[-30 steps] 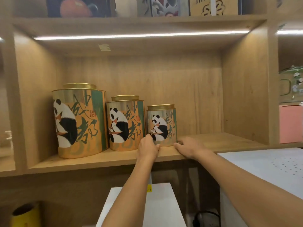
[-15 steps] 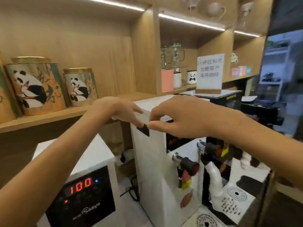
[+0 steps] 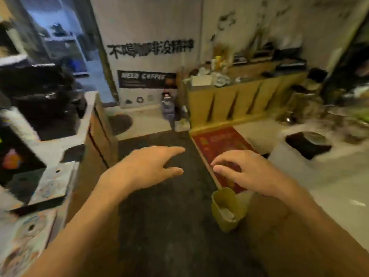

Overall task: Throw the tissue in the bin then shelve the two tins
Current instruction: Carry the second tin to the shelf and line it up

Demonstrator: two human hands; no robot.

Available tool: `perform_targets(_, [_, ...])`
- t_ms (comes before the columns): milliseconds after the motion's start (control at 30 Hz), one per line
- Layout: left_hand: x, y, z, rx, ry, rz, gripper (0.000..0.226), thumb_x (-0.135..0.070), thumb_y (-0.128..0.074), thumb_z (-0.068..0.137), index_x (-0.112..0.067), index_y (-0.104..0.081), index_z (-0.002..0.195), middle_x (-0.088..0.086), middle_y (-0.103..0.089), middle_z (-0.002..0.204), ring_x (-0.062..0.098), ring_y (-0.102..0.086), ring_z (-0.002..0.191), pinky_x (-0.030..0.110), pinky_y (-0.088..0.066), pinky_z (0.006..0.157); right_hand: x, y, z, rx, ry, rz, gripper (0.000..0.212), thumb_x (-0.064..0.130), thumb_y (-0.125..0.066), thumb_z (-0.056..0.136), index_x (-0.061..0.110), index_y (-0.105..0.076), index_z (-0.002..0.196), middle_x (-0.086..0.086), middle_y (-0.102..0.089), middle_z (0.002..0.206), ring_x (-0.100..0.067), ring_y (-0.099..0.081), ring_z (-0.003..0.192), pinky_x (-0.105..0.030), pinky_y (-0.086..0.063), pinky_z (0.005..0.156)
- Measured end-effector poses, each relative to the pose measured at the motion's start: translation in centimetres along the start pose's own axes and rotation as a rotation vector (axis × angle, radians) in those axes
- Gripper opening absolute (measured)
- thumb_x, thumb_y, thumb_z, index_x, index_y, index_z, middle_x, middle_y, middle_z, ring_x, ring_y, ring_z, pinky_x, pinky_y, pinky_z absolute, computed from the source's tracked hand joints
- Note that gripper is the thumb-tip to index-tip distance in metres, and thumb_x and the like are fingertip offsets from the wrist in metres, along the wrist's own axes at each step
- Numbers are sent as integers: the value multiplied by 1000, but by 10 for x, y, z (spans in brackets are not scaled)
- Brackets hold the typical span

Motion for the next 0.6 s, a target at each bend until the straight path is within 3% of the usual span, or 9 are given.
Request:
perform_targets(100, [-117, -47, 58, 128, -307, -126, 58, -55, -50, 93, -48, -28, 146, -14, -44, 150, 7, -51, 121, 31, -43, 98, -108, 9, -120, -61, -409, 88, 30, 53, -53, 93, 38, -67, 115, 15, -67, 121, -7, -60, 113, -33, -49, 98])
perform_targets(200, [-236, -92, 94, 286, -571, -165, 53, -53, -48, 95, -46, -33, 145, -14, -47, 147, 6, -50, 122, 29, -46, 96, -160, 30, -248, -223, -719, 127, 45, 68, -44, 88, 42, -63, 120, 20, -61, 129, -6, -56, 117, -34, -46, 104])
perform_targets(367, [-409, -147, 117, 391, -918, -15, 48, -52, -46, 97, -35, -43, 142, -11, -44, 151, 13, -42, 135, 38, -38, 111, -173, 55, -430, -473, -1126, 81, 55, 76, -37, 83, 43, -61, 121, 20, -59, 133, -3, -55, 119, -32, -47, 102])
perform_targets(600, [-578, -188, 143, 390, -1214, 109, 54, -60, -43, 94, -38, -40, 143, -11, -44, 151, 16, -43, 136, 38, -36, 108, -189, 50, -575, -695, -1516, 91, 51, 75, -42, 85, 45, -60, 121, 24, -57, 130, 3, -53, 116, -28, -48, 99])
Point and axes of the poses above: each hand's wrist, its own z-axis towards the middle knuckle, its own y-axis out of the back of the hand, x = y × z, the point moved 7 cm from there along z, towards the middle knuckle
